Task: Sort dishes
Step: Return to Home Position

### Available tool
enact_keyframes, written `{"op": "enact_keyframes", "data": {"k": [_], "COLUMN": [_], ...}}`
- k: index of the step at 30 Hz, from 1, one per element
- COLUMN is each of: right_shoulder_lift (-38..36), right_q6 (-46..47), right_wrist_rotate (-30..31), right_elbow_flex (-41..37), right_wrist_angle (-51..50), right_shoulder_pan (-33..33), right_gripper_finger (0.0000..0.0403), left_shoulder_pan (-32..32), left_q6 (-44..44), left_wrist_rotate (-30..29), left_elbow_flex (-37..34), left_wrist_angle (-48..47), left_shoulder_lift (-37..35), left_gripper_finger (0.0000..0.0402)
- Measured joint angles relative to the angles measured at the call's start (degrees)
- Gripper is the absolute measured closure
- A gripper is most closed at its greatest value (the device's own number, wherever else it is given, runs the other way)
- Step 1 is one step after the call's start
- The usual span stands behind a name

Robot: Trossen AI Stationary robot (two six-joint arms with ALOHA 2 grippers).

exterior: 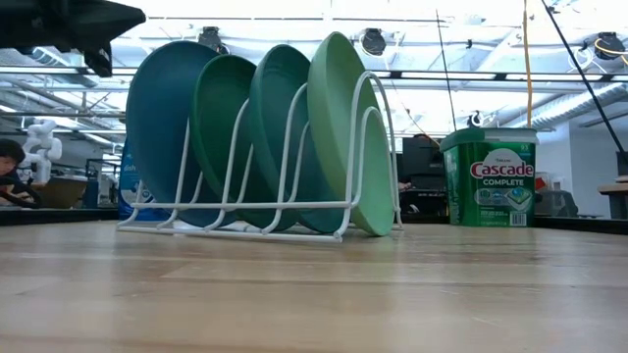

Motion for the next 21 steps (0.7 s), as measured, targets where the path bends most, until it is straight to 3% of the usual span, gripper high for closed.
{"op": "enact_keyframes", "data": {"k": [4,7,14,19,21], "right_shoulder_lift": [-0.19,-0.19,-0.16,-3.28,-7.69], "right_q6": [0.50,-5.69,-47.01,-54.00,-55.95], "right_wrist_rotate": [0.26,-2.80,-29.17,-33.36,-37.46], "right_elbow_flex": [0.00,0.00,-5.29,-10.25,-15.99], "right_wrist_angle": [-0.23,7.27,53.77,58.28,65.29], "right_shoulder_pan": [0.18,-0.41,-5.02,-9.24,-11.04], "right_gripper_finger": [0.0401,0.0402,0.0402,0.0403,0.0403], "left_shoulder_pan": [0.01,0.01,0.01,0.01,0.01], "left_q6": [-0.13,1.12,1.23,2.07,4.02], "left_wrist_rotate": [0.08,-0.06,-1.23,-1.36,-1.47], "left_elbow_flex": [1.95,2.50,3.59,3.60,3.60], "left_wrist_angle": [-4.25,-3.93,-3.22,-2.07,-2.33], "left_shoulder_lift": [-0.01,-0.01,-0.01,-0.01,-0.01], "left_gripper_finger": [0.0402,0.0402,0.0402,0.0402,0.0402]}}
